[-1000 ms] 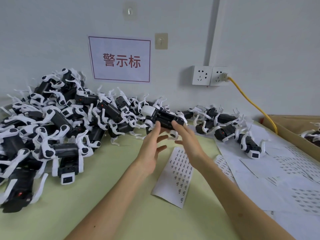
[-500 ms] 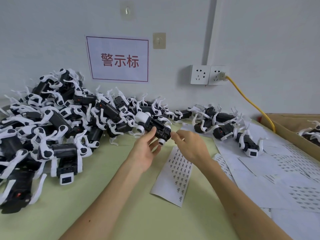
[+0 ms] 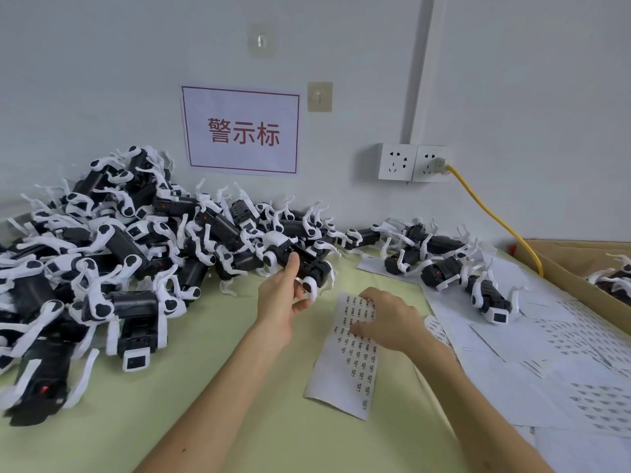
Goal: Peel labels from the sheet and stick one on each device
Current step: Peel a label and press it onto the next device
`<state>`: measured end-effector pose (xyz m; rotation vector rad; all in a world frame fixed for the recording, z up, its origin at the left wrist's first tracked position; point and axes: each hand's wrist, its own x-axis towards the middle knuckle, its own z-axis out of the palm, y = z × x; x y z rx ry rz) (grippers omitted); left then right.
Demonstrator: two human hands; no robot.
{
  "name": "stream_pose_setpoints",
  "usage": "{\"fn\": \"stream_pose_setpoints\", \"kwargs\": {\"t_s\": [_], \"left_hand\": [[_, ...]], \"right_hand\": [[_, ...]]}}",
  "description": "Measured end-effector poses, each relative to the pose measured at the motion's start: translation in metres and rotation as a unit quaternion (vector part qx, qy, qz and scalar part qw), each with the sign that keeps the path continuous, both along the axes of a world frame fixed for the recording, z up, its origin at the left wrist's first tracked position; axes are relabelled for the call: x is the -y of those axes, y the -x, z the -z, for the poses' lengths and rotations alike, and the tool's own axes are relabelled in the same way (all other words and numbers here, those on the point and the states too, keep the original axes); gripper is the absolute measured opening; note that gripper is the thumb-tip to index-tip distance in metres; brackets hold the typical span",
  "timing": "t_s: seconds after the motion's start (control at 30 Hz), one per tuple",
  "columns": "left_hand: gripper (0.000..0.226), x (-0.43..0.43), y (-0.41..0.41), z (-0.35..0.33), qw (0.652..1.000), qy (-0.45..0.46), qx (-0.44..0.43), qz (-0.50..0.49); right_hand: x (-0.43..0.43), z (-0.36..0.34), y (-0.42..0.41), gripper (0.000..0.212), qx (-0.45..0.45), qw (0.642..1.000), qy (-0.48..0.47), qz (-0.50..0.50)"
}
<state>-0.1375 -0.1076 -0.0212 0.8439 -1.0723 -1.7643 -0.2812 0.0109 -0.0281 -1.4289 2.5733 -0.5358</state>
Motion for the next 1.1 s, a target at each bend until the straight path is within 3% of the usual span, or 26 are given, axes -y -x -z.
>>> {"fn": "stream_pose_setpoints", "kwargs": {"t_s": [0.17,0.3,0.43,0.53,0.63,0.8,0.9,1.1], "left_hand": [[0.046,0.000,0.000,-0.001,1.000,0.011,-0.003,-0.022],[0.036,0.000,-0.001,0.000,1.000,0.009,-0.022,-0.005],[0.060,-0.004,0.000,0.000,0.996,0.033,-0.036,0.078],[0.061,-0.012,0.001,0.000,0.989,0.072,-0.040,0.124],[0.038,-0.016,0.004,0.002,0.983,0.104,-0.047,0.141],[0.033,-0.015,0.003,0.005,0.980,0.098,-0.085,0.151],[0.028,-0.014,0.004,0.005,0.983,0.108,-0.067,0.129],[0.031,-0.015,0.005,0.003,0.984,0.119,-0.061,0.119]], "right_hand": [[0.000,-0.010,-0.005,0.051,0.115,0.974,0.191,-0.048],[-0.003,-0.015,-0.012,0.054,0.189,0.929,0.301,-0.100],[-0.002,-0.017,-0.017,0.059,0.200,0.911,0.342,-0.110],[-0.003,-0.017,-0.020,0.059,0.173,0.911,0.364,-0.088],[-0.003,-0.018,-0.021,0.058,0.146,0.910,0.382,-0.070],[-0.003,-0.019,-0.024,0.057,0.095,0.911,0.398,-0.060],[-0.004,-0.019,-0.025,0.063,0.005,0.913,0.408,-0.022],[-0.003,-0.018,-0.027,0.052,-0.171,0.872,0.458,-0.024]]}}
